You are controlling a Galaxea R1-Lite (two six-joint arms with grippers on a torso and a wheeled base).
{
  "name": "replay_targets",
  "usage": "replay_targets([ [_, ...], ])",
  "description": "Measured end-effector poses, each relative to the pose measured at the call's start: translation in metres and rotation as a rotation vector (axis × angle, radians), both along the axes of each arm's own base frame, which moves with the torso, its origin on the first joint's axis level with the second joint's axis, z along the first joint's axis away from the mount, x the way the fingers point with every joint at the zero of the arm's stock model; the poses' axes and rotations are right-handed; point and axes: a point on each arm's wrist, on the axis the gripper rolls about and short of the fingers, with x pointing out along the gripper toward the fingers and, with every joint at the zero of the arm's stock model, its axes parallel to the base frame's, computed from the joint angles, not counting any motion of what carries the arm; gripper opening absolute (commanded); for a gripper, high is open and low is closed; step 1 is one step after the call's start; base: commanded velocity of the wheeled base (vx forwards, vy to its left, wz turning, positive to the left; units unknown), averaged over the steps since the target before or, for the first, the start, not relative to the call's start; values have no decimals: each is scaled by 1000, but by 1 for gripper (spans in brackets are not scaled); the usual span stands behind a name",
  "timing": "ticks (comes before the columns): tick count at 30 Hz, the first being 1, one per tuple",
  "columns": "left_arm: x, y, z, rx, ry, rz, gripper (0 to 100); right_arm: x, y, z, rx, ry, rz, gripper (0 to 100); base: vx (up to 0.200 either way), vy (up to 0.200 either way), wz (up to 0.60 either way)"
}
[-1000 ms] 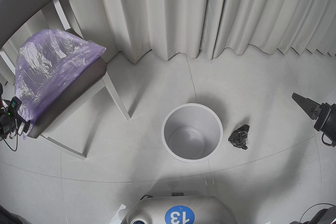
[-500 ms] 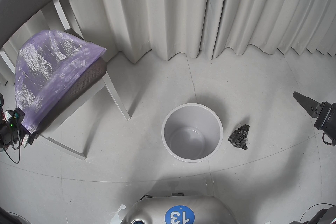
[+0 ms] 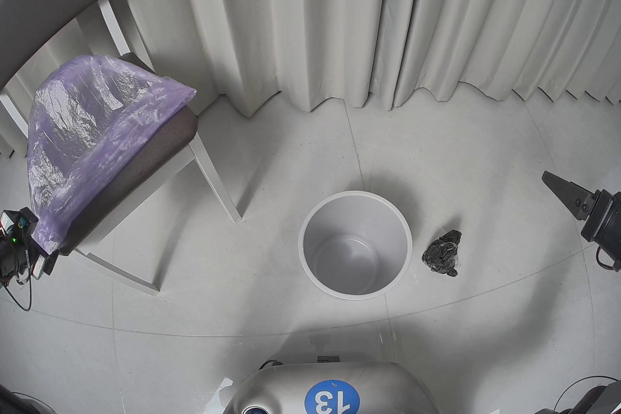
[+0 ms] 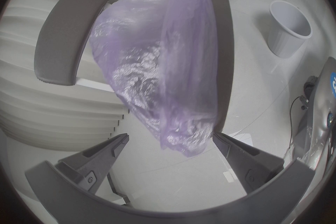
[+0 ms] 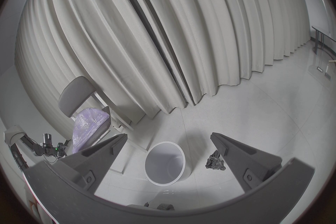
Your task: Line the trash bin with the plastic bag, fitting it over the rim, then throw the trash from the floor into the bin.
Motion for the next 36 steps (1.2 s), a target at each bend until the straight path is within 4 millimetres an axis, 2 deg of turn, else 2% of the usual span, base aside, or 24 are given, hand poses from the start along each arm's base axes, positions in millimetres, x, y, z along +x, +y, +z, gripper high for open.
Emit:
replay_targets([
  [6,-7,14,-4,17,-7,35,100,0,0,0,1,-1,-2,100,0,0,0],
  [13,-1,26,-6,42,-74,36,100,-2,-1,1,2,-8,-3,100,0,0,0],
  [21,-12,19,-27,-21,-22,-6,100,-6,-2,2,3,-16,-3,100,0,0,0],
  [27,-18,15,-32,-34,-6,-10,100,-9,-3,3,4,-22,-2,100,0,0,0],
  [36,-3,25,-35,-3,-53,-5,100,-11,-3,2,5,-24,-2,100,0,0,0],
])
